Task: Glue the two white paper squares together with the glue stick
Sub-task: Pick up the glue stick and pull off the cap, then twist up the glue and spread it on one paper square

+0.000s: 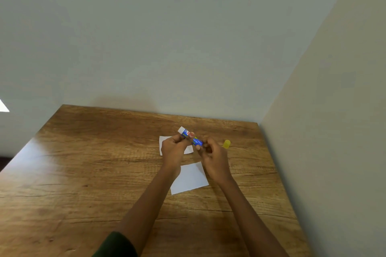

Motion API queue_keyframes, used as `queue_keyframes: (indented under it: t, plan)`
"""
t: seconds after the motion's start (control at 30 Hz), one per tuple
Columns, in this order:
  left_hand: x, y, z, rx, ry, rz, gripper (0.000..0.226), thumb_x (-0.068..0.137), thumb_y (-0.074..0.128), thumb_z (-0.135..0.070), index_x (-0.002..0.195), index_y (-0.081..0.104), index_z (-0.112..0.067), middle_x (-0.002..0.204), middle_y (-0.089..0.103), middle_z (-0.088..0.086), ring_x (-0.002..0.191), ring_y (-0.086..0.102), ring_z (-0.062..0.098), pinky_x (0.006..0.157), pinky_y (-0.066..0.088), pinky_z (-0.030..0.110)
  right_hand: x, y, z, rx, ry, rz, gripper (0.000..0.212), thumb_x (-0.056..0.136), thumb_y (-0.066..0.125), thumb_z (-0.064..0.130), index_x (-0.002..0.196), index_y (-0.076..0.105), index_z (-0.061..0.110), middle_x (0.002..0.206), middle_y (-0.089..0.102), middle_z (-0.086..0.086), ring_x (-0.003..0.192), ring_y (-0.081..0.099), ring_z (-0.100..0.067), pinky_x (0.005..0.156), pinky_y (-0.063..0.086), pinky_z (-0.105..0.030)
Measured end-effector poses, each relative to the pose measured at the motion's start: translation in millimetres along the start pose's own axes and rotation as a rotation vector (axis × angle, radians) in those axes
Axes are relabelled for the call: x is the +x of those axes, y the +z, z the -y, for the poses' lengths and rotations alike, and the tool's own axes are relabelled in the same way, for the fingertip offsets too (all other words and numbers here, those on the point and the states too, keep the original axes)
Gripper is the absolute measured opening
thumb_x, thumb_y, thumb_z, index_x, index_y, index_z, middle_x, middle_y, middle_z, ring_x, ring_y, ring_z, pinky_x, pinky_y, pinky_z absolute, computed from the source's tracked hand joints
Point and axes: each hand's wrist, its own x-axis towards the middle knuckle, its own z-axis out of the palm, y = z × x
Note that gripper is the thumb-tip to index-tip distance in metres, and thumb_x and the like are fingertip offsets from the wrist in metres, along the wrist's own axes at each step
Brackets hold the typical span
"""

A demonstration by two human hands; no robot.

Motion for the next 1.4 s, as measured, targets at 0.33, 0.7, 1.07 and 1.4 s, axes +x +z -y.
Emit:
queue_keyframes:
  t: [0.33, 0.7, 1.07, 1.4]
  plan:
    - [-3, -1, -3, -0.017, 0.017, 0.05, 0.018, 0.082, 0.069, -0.024, 0.094, 0.072, -0.012, 0.086, 0.071, -0.003, 0.085, 0.063, 0.008, 0.068, 0.045, 0.019, -2, -4, 7, 0.234, 0.262, 0.167, 0.025, 0.094, 0.047, 0.039, 0.105, 0.057, 0.019, 0.097, 0.071, -0.003, 0.092, 0.068, -0.022, 0.084, 0.053, -0.037]
    - [-4, 1, 0, 0.029, 0.035, 0.078, 0.015, 0.082, 0.069, -0.024, 0.09, 0.073, -0.012, 0.089, 0.072, 0.002, 0.086, 0.064, 0.009, 0.069, 0.048, 0.017, -1, -2, 12, 0.238, 0.344, 0.123, 0.046, 0.1, 0.03, 0.037, 0.085, 0.065, 0.011, 0.067, 0.063, -0.001, 0.065, 0.058, -0.013, 0.07, 0.048, -0.027]
    - [-1, -2, -8, 0.036, 0.079, 0.114, 0.016, 0.083, 0.067, -0.024, 0.091, 0.073, -0.011, 0.087, 0.072, 0.0, 0.086, 0.063, 0.009, 0.069, 0.044, 0.016, -4, -5, 17, 0.387, 0.313, 0.115, 0.034, 0.098, 0.041, 0.034, 0.089, 0.066, 0.014, 0.076, 0.066, -0.004, 0.072, 0.061, -0.014, 0.077, 0.05, -0.03]
    - [6, -6, -9, 0.052, 0.08, 0.116, 0.008, 0.081, 0.069, -0.02, 0.087, 0.072, -0.015, 0.086, 0.072, 0.001, 0.087, 0.065, 0.015, 0.076, 0.048, 0.023, -3, 0, 15, 0.317, 0.262, 0.047, 0.022, 0.094, 0.052, 0.032, 0.094, 0.065, 0.015, 0.084, 0.07, -0.004, 0.079, 0.064, -0.014, 0.074, 0.049, -0.028]
